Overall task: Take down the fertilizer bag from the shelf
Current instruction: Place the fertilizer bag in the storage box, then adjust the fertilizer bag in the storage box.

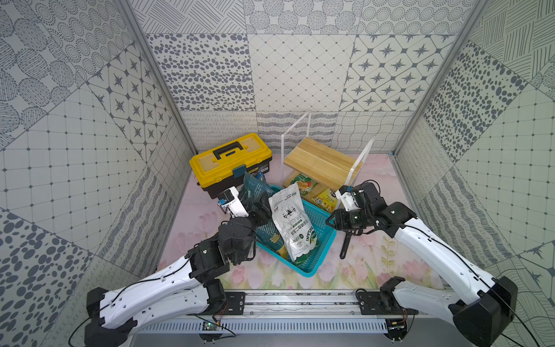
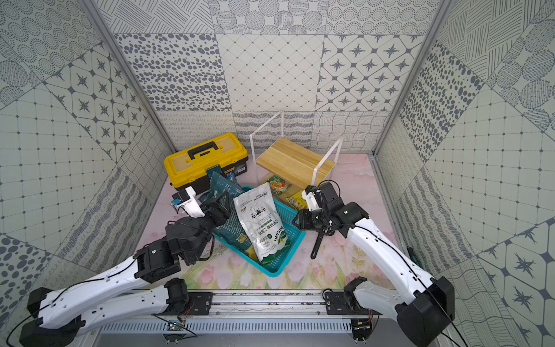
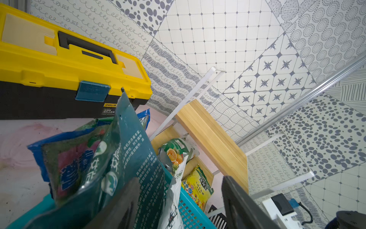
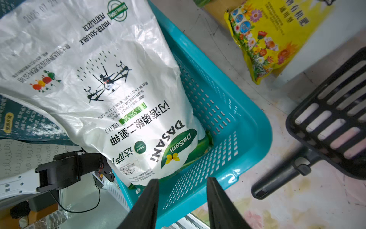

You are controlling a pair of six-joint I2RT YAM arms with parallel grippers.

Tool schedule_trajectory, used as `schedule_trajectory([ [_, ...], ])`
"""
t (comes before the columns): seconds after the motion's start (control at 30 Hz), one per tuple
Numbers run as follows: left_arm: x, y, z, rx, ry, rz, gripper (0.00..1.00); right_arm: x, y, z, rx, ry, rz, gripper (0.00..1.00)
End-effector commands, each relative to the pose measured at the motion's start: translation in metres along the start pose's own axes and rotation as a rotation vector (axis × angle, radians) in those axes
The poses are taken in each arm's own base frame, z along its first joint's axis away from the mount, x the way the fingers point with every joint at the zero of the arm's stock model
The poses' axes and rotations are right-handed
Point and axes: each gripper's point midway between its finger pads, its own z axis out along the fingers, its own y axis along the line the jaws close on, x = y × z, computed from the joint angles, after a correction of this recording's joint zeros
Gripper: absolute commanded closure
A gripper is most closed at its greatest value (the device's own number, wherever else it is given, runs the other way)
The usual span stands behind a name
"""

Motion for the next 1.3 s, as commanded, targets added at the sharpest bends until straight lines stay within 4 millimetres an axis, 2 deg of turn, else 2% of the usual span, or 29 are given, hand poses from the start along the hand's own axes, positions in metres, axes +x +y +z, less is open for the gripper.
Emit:
schedule_trajectory([
  [0.0,0.002,-0.024,0.002,0.107,0.154,0.162,0.23,-0.002,0.017,0.012,-0.008,0.033,-0.088,0.53],
  [0.1,0.016,-0.034,0.010,0.100,0.281,0.213,0.22,0.007,0.030,0.024,-0.016,0.090,-0.145,0.53],
  [0.2,0.031,-0.038,0.019,0.077,0.370,0.216,0.22,0.017,0.033,0.030,0.015,0.129,-0.199,0.55],
  [0.3,0.046,-0.020,0.029,-0.023,0.471,0.242,0.21,0.026,0.031,0.034,0.041,0.158,-0.230,0.56],
  [0.43,0.070,-0.001,0.042,-0.082,0.622,0.175,0.20,0.031,0.024,0.038,0.077,0.165,-0.236,0.56],
  [0.53,0.079,0.008,0.051,-0.114,0.662,0.203,0.21,0.031,0.020,0.040,0.093,0.167,-0.240,0.56],
  [0.7,0.095,0.012,0.069,-0.133,0.780,0.247,0.24,0.028,0.016,0.042,0.118,0.163,-0.246,0.56],
  [0.87,0.107,0.001,0.079,-0.076,0.857,0.271,0.37,0.025,0.013,0.044,0.132,0.158,-0.243,0.56],
  [1.07,0.124,-0.008,0.078,-0.023,0.960,0.275,0.56,0.021,0.002,0.043,0.158,0.148,-0.207,0.56],
  [1.13,0.128,-0.008,0.077,-0.016,0.984,0.278,0.78,0.019,-0.001,0.041,0.161,0.140,-0.193,0.56],
  [1.17,0.129,-0.007,0.078,-0.019,0.989,0.281,0.97,0.018,-0.001,0.040,0.160,0.135,-0.188,0.56],
  [1.2,0.128,-0.007,0.078,-0.022,0.983,0.282,1.00,0.016,-0.002,0.038,0.160,0.127,-0.185,0.56],
  [1.27,0.123,-0.010,0.081,-0.019,0.954,0.278,1.00,0.012,-0.003,0.035,0.162,0.111,-0.179,0.56],
])
